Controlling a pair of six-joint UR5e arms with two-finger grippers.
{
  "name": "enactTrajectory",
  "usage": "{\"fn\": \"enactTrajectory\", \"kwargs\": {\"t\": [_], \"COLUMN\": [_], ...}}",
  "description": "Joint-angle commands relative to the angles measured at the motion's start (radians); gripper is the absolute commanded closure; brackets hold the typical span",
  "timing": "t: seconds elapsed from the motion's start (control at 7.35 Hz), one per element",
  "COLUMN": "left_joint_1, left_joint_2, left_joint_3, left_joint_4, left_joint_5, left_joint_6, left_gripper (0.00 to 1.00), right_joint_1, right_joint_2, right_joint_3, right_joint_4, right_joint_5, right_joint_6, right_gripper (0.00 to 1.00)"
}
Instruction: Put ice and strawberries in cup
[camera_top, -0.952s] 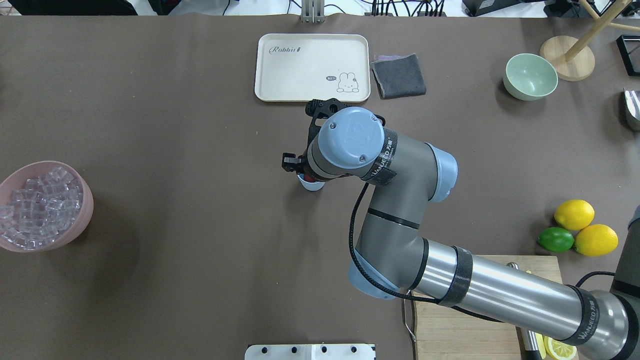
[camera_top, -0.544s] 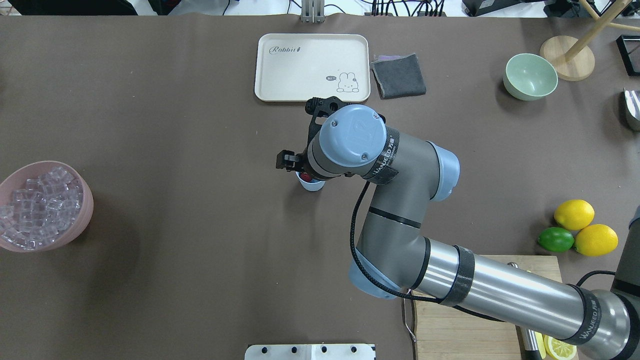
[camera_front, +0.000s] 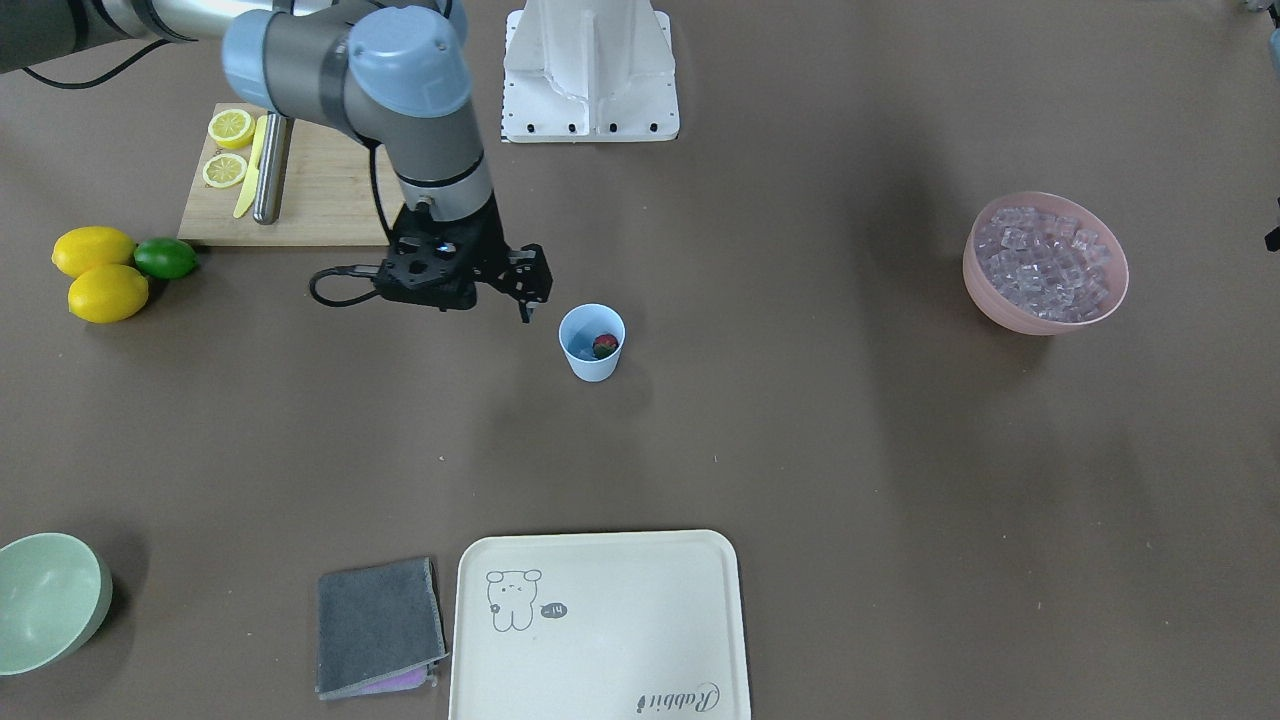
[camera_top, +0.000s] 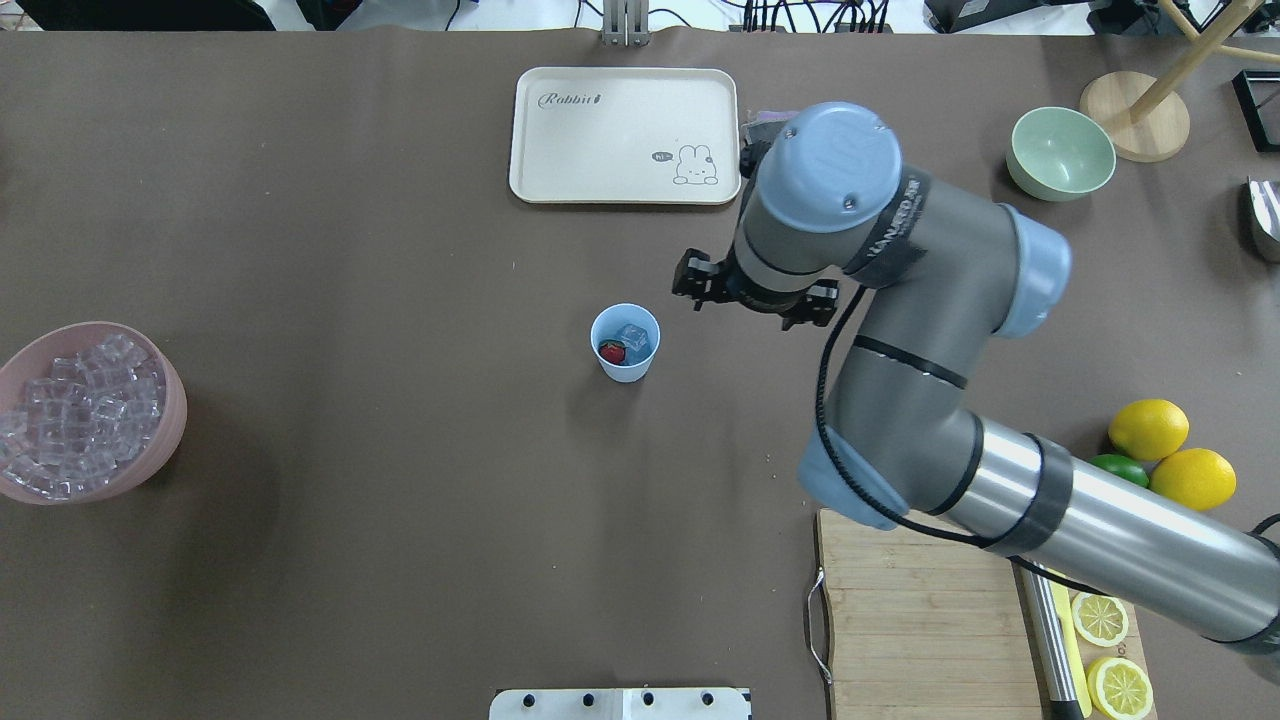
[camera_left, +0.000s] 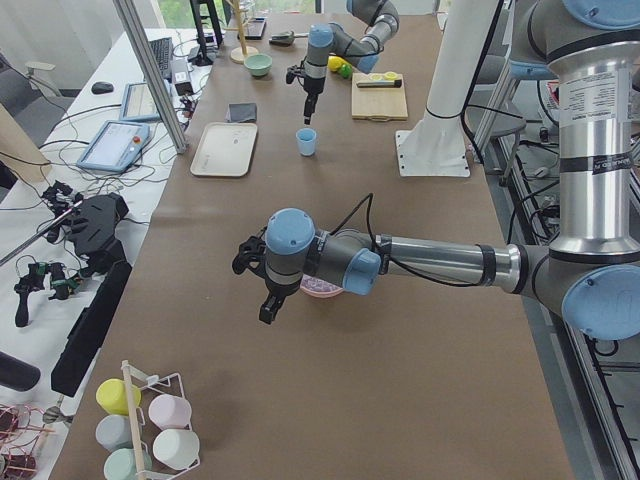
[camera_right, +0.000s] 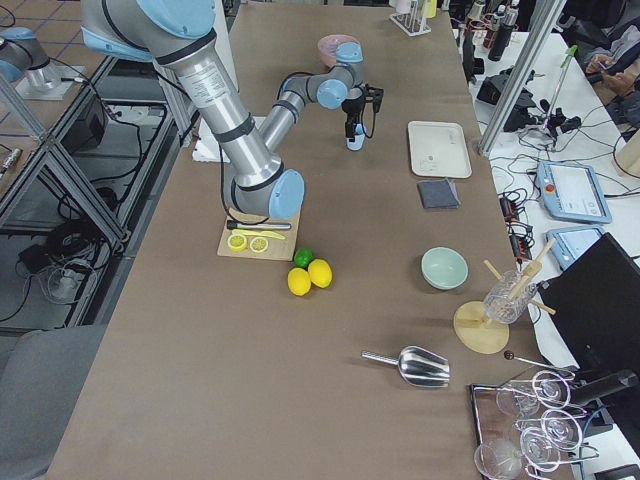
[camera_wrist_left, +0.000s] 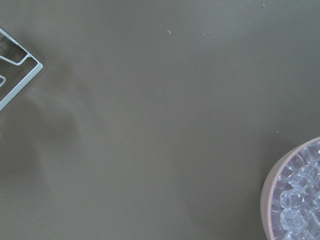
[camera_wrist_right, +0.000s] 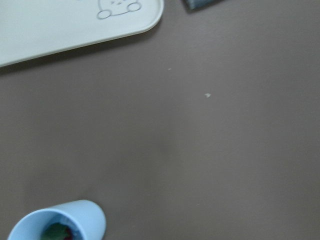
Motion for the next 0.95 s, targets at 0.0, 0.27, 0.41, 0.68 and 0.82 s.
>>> {"fn": "enactTrajectory", "kwargs": {"t": [0.0, 0.27, 0.41, 0.68, 0.82], "left_joint_1": [0.001, -0.006, -0.004, -0.004, -0.004], "left_joint_2": [-0.006, 0.013, 0.022, 0.020, 0.020], "left_joint_3": [0.006, 0.009, 0.012, 0.007, 0.006], "left_joint_4": [0.130, 0.163, 0.160, 0.162, 0.162], "left_joint_5": [0.003, -0.001, 0.003, -0.001, -0.003], "left_joint_6": [0.008, 0.069, 0.071, 0.071, 0.069], "left_gripper": [0.01, 0.01, 0.01, 0.01, 0.01], "right_joint_1": [0.145, 0.323, 0.437, 0.629, 0.685], "right_joint_2": [-0.136, -0.260, -0.343, -0.504, -0.588], "right_joint_3": [0.085, 0.102, 0.102, 0.102, 0.099], "right_joint_4": [-0.025, -0.014, -0.009, -0.005, 0.013], "right_joint_5": [0.030, 0.143, 0.212, 0.309, 0.309], "right_joint_6": [-0.264, -0.563, -0.741, -0.950, -1.028], "right_gripper": [0.00, 0.00, 0.00, 0.00, 0.00]}}
